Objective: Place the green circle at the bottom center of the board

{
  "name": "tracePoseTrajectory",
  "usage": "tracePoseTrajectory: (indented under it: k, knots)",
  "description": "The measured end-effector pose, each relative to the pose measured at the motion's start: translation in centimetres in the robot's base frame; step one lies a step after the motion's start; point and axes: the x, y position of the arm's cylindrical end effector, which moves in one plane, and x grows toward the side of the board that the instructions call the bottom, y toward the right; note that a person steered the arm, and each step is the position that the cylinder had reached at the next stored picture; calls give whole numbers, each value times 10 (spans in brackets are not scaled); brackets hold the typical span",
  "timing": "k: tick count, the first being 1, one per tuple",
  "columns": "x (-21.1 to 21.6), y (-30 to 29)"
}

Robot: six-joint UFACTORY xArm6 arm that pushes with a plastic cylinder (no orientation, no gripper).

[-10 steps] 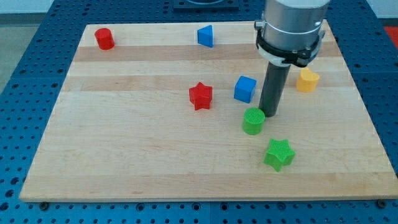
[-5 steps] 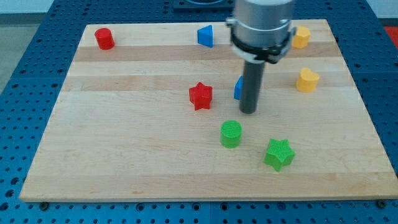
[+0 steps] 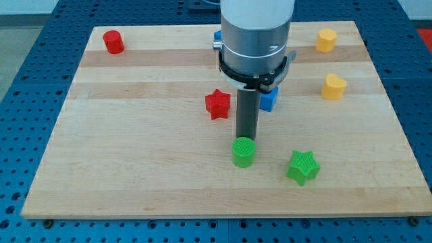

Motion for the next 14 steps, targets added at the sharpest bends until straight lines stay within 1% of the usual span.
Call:
tracePoseTrajectory:
  k: [1,3,4,7,9,10,12,13,14]
  knots:
    - [-1,40]
    - [20,44]
    - [21,43]
    - [25,2]
    - [28,-5]
    - [2,-7]
    - [6,-43]
    - [8,-43]
    - [25,-43]
